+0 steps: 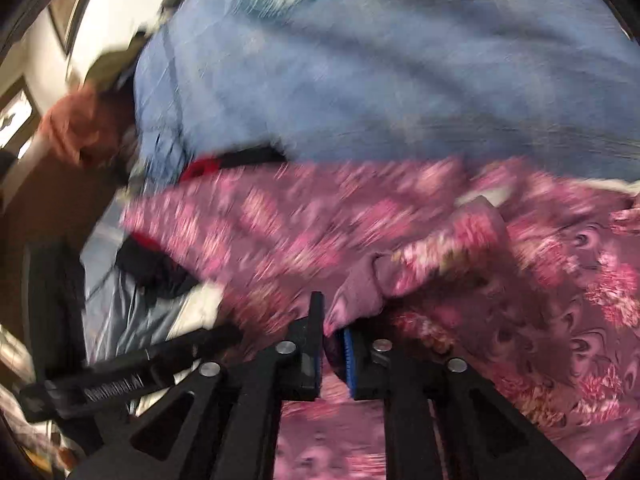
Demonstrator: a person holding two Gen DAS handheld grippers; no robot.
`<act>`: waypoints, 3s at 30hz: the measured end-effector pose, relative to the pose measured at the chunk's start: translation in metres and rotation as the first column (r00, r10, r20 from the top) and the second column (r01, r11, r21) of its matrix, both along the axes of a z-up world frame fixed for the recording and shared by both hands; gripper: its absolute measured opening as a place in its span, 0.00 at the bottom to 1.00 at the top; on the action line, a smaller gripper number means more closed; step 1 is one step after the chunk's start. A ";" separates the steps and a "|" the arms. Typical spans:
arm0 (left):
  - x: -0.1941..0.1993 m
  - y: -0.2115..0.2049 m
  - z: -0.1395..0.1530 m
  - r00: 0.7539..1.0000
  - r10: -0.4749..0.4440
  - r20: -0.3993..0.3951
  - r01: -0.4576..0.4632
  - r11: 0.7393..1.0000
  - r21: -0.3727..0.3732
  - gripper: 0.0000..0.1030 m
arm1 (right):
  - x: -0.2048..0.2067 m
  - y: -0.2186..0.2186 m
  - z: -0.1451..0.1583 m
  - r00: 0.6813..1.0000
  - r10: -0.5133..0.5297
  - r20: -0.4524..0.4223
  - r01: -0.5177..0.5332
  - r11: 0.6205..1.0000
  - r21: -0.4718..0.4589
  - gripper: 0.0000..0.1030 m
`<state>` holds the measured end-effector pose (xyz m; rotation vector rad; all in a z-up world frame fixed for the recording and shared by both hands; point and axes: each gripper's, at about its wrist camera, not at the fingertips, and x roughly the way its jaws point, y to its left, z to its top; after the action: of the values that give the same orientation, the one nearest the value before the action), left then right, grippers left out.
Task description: Fold small clothes
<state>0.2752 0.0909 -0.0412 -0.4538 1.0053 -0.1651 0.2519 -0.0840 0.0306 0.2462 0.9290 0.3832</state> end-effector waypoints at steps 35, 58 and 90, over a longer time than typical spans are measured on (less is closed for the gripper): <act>0.027 -0.059 0.021 0.997 -0.057 -0.055 0.053 0.996 -0.078 0.08 | -0.098 -0.308 -0.011 0.822 -0.567 -0.053 0.477 0.635 0.608 0.03; 0.028 -0.056 -0.009 0.990 -0.113 -0.086 0.115 0.993 0.016 0.29 | 0.022 -0.318 -0.052 0.881 -0.443 -0.167 0.473 0.818 0.328 0.53; 0.042 -0.072 -0.009 0.994 -0.088 -0.071 0.098 0.981 0.168 0.55 | 0.050 -0.318 -0.049 0.887 -0.448 -0.115 0.455 0.890 0.041 0.05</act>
<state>0.3174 0.0192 -0.0507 -0.2564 1.0935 -0.1473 0.3020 -0.4021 -0.0180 0.5370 0.9282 -0.0326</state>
